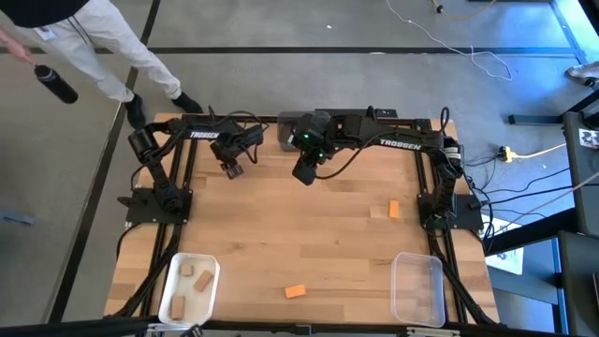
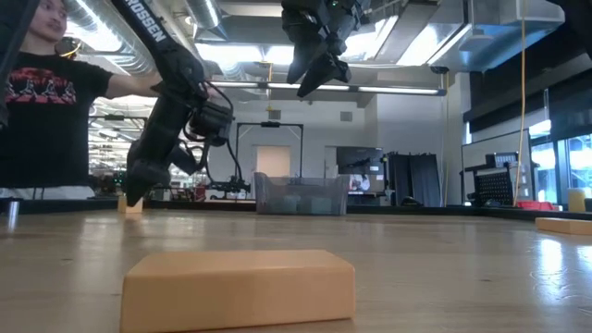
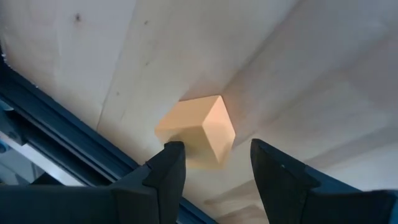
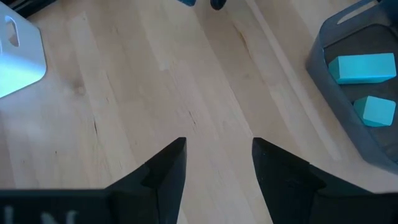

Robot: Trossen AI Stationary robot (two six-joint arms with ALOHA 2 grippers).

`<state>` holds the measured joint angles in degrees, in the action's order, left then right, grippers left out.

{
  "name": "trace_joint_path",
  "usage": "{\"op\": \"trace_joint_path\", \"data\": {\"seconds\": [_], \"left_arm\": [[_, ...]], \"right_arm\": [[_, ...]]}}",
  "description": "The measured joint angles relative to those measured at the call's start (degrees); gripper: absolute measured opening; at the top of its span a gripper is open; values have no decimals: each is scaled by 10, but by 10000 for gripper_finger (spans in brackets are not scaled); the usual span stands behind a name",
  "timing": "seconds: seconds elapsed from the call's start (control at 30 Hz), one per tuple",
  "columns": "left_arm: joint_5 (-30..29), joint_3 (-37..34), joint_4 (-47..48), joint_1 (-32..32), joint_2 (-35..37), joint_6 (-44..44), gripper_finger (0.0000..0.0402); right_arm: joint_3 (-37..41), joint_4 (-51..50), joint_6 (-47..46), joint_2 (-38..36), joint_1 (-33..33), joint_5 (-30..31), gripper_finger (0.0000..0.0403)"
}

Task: Sort & place blocks by color
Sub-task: Put the top orange block into the transparent bin

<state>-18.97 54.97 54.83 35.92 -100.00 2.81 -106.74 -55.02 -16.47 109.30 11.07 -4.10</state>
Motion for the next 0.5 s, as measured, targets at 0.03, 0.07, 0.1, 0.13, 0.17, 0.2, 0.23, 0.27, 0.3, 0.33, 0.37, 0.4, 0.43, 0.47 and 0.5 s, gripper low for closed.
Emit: {"op": "trace_joint_path", "data": {"seconds": [0.03,0.07,0.1,0.13,0.17,0.2,0.23,0.27,0.3,0.33,0.37,0.4,0.43,0.47,0.5], "left_arm": [[2,0,0,-4,0,1,170],[4,0,2,-8,0,1,170],[6,0,2,-12,0,1,170],[8,0,3,-16,0,1,170],[10,0,3,-21,0,2,170],[13,0,4,-26,0,1,170],[17,0,4,-32,0,2,170],[21,0,5,-39,0,2,170],[26,0,6,-46,0,2,170],[28,2,7,-52,0,3,170],[30,4,11,-59,0,5,170],[33,7,15,-66,-1,13,170],[35,11,18,-74,-1,18,170],[41,15,19,-82,-2,25,170],[50,20,19,-89,-2,32,170]], "right_arm": [[0,0,0,0,0,0,184],[0,0,0,0,0,0,184],[0,0,0,0,0,0,184],[0,0,0,0,0,0,184],[0,0,0,0,0,0,184],[0,0,0,0,0,0,184],[0,0,0,0,0,0,184],[0,0,0,0,0,0,184],[0,0,0,0,0,0,184],[0,0,0,0,0,0,184],[0,0,0,0,0,0,184],[0,0,0,0,0,0,184],[0,0,1,0,0,0,184],[0,0,1,0,0,0,184],[0,0,1,0,0,0,184]]}}
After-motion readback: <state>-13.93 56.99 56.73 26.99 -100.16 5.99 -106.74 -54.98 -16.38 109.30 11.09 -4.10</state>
